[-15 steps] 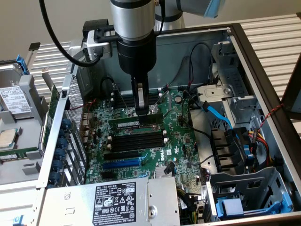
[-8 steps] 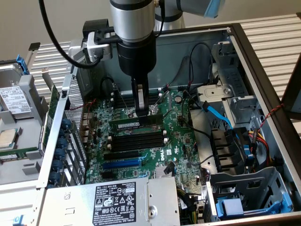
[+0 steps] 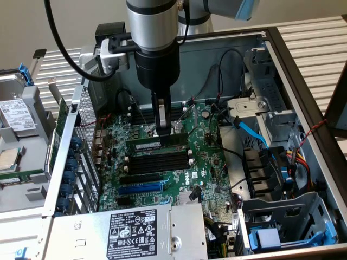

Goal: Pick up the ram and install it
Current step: 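Insert the ram into the slot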

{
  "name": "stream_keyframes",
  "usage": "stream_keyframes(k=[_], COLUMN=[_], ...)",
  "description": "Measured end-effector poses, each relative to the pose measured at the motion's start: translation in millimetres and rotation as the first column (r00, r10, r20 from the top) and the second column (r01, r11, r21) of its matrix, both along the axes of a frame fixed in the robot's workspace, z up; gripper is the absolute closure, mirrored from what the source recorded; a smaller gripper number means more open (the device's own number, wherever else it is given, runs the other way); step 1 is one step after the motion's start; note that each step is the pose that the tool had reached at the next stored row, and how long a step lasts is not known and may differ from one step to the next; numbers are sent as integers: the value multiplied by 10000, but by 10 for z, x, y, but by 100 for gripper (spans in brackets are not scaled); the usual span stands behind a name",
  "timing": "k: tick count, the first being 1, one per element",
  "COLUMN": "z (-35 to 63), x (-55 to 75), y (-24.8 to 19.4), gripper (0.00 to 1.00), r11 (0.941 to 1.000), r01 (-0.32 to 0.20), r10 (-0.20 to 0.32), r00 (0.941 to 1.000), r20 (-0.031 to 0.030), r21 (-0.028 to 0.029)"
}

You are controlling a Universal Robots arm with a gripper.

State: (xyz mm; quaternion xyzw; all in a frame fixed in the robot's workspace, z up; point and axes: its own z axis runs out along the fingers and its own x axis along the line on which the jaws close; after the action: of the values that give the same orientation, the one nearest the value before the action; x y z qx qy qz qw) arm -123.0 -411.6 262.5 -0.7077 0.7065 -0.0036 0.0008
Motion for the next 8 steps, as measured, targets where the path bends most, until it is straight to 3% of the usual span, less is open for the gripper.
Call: stream_keyframes(k=[8], z=[-28], x=[1], y=[-5], gripper=[87], r11=[10000], r01=[-8], r10=[8], r00=[10000], r20=[-1], r21=[-39])
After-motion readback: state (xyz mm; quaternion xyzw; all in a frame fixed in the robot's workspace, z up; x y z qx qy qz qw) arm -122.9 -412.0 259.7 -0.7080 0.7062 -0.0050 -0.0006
